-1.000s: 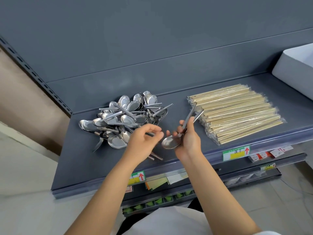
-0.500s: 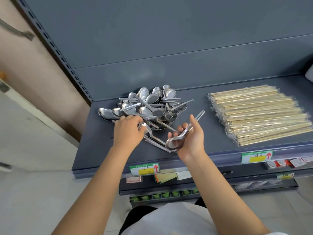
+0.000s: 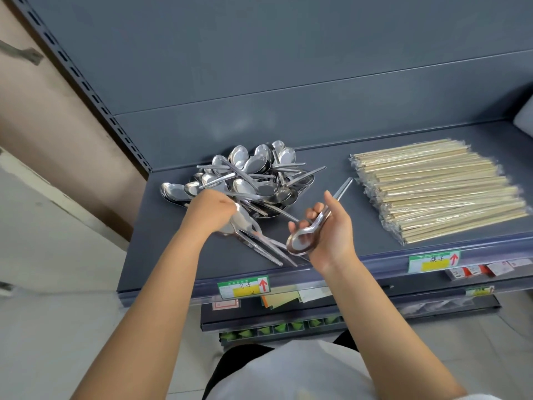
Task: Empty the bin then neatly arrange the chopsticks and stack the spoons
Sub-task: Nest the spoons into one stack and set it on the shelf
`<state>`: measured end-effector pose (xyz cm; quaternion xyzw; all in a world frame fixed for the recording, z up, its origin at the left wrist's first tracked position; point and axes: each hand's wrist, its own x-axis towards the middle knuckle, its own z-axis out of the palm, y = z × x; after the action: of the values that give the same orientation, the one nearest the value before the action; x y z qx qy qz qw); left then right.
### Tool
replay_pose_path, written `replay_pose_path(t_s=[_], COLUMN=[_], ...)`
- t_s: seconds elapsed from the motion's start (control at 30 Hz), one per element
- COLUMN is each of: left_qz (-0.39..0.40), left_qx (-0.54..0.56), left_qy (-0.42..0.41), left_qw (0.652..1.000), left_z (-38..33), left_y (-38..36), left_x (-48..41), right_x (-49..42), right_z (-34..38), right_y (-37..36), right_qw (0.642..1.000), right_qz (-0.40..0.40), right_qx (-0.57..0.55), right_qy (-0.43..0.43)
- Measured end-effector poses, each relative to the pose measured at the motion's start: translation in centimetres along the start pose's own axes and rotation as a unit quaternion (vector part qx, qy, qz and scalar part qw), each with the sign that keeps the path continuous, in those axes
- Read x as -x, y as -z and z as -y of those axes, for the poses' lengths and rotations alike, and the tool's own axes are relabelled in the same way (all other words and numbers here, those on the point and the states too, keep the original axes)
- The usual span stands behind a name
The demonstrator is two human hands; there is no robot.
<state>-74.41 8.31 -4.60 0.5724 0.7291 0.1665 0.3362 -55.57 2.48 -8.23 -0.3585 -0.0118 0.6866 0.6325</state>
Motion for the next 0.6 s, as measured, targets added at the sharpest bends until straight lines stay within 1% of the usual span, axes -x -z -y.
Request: replay_pose_path(t_s=[0.07, 0.13, 0.17, 0.23, 0.27, 0.33, 0.43, 0.47, 0.53, 0.57, 0.6], left_qz=[-0.003, -0.015, -0.019, -0.015, -0.01, -0.019, -0.08, -0.11, -0.156, -0.157, -0.142], left_qx=[0.042, 0.106, 0.154, 0.262, 0.295, 0.299, 0.289, 0.297, 0.345, 0.377, 0.406], left_qy=[0.003, 0.014, 0.024, 0.042, 0.045, 0.041, 0.024, 0.013, -0.004, -0.006, -0.003], left_qw=[0.999, 0.994, 0.988, 0.964, 0.954, 0.953, 0.954, 0.948, 0.926, 0.913, 0.903], left_z=[-0.3, -0.7, -0.9, -1.3, -1.3, -1.2, -0.6, -0.4, -0.6, -0.9, -1.2], left_y=[0.5, 1.1, 1.4, 2.1, 2.3, 2.6, 2.5, 2.4, 2.0, 1.6, 1.0], left_x=[0.2, 0.5, 0.7, 1.3, 1.5, 1.8, 1.6, 1.4, 1.4, 1.5, 1.8], right_x=[-0.2, -0.3, -0.3, -0.4, -0.4, -0.5, -0.6, -0.7, -0.6, -0.6, -0.5], right_z=[0.4, 0.7, 0.8, 1.0, 1.1, 1.2, 1.6, 1.6, 1.7, 1.6, 1.6], right_y=[0.0, 0.1, 0.1, 0.2, 0.3, 0.6, 0.9, 1.0, 1.0, 1.0, 0.8], right_qw=[1.0, 1.0, 1.0, 0.999, 0.998, 0.994, 0.986, 0.983, 0.981, 0.982, 0.984], right_qz=[-0.003, -0.008, -0.014, -0.039, -0.056, -0.091, -0.137, -0.149, -0.161, -0.157, -0.144], right_qx=[-0.001, -0.003, -0.007, -0.019, -0.028, -0.051, -0.073, -0.074, -0.068, -0.063, -0.056], right_qy=[0.005, 0.009, 0.011, 0.022, 0.029, 0.041, 0.063, 0.073, 0.085, 0.089, 0.092])
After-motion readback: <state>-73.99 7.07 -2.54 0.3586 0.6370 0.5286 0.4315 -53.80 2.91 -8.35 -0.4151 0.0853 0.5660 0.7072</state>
